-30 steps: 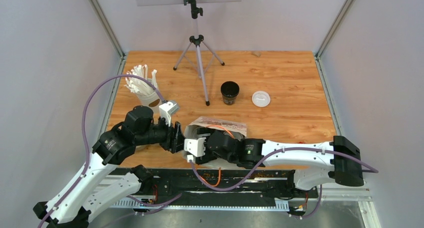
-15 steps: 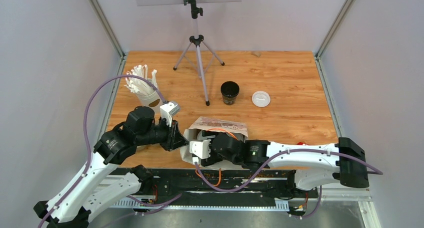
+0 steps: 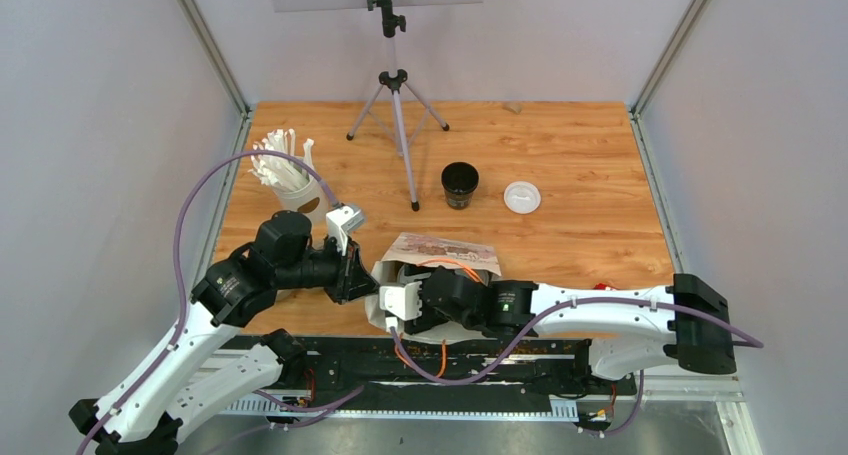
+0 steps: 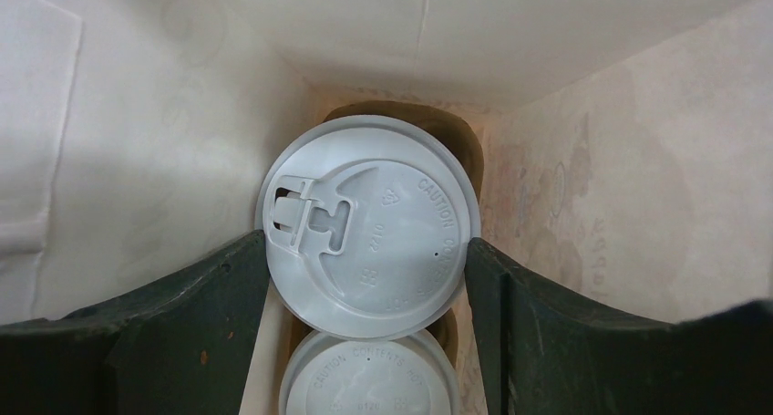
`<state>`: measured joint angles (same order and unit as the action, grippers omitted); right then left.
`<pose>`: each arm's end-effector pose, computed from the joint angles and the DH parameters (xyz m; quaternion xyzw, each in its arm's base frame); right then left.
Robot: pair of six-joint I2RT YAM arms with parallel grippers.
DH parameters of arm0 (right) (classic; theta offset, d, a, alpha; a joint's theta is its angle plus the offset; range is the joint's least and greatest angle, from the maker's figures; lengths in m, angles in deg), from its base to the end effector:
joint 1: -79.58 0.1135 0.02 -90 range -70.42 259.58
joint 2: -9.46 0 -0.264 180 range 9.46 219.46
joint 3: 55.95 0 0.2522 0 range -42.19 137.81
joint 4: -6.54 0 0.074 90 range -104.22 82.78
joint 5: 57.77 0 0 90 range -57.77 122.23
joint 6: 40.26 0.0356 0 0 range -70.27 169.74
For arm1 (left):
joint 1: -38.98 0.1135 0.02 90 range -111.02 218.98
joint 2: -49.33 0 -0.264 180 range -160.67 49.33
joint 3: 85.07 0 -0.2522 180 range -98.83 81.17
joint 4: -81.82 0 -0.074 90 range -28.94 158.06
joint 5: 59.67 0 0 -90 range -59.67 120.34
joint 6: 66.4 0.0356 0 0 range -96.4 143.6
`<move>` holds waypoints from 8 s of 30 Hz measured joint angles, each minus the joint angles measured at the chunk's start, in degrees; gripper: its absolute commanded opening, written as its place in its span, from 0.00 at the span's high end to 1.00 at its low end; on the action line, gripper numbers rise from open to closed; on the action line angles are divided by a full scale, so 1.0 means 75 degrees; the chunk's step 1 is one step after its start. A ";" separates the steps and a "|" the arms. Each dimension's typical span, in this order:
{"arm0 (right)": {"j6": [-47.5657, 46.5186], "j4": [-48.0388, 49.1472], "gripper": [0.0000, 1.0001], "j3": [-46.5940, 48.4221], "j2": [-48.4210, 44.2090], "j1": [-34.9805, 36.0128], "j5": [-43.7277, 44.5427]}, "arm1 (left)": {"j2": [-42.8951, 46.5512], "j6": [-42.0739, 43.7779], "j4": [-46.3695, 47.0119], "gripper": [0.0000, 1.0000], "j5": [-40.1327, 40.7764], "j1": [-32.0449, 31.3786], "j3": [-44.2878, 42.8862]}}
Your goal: Pack the takeout coffee
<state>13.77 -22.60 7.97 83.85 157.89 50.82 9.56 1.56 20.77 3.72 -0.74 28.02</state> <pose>0.0678 0.2719 0.2532 -0.7128 0.5423 0.0154 0.4445 0.0893 -0.0949 0.3384 0.2389 0.8321 -0.4092 0.2884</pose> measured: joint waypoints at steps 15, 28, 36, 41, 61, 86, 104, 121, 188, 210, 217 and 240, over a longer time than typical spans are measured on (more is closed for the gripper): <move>-0.0420 0.0434 0.27 -0.0085 0.0236 -0.0187 0.0047 | 0.0125 -0.0003 0.0073 0.91 -0.0189 0.0000 0.0181; -0.0787 0.0799 0.28 -0.0341 0.0189 -0.0195 0.0076 | 0.0020 -0.0023 0.0122 1.00 -0.0192 0.0000 0.0184; -0.0860 0.0933 0.27 -0.0510 0.0087 -0.0227 0.0087 | -0.0009 -0.0052 0.0140 1.00 -0.0189 0.0000 0.0184; -0.0915 0.1014 0.27 -0.0589 0.0067 -0.0280 0.0085 | -0.0020 -0.0131 0.0248 1.00 -0.0195 0.0003 0.0221; -0.1084 0.1390 0.27 -0.0720 0.0204 -0.0367 0.0181 | 0.0017 -0.0501 0.0516 1.00 -0.0239 0.0009 0.0443; -0.1177 0.2270 0.27 -0.0959 0.0562 -0.0600 0.0166 | 0.0067 -0.0656 0.0533 1.00 -0.0061 0.0015 0.0551; -0.1192 0.2841 0.26 -0.1309 0.0498 -0.0697 0.0131 | 0.0000 -0.0656 0.0644 1.00 -0.0012 0.0015 0.0551; -0.1186 0.3147 0.23 -0.1483 0.0487 -0.0781 0.0114 | 0.0090 -0.0810 0.0880 1.00 -0.0079 0.0015 0.0784; -0.0338 0.1851 0.25 -0.0662 0.0927 -0.1017 -0.0029 | 0.0146 -0.0883 0.0662 1.00 0.0038 0.0044 0.0796; 0.0061 0.0988 0.23 -0.0694 0.0082 -0.1017 -0.0822 | 0.0122 -0.0906 0.0801 1.00 -0.0125 0.0041 0.0796; 0.0195 0.0793 0.28 -0.0694 0.0067 -0.1017 -0.0962 | 0.0122 -0.0906 0.0799 1.00 -0.0131 0.0041 0.0796; 0.0437 0.0851 0.66 -0.0402 0.0087 -0.1014 -0.1626 | 0.0122 -0.0909 0.0796 1.00 -0.0128 0.0041 0.0793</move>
<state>17.05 -16.22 4.95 84.50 150.28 38.63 10.48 -5.26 26.74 2.76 -0.44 33.97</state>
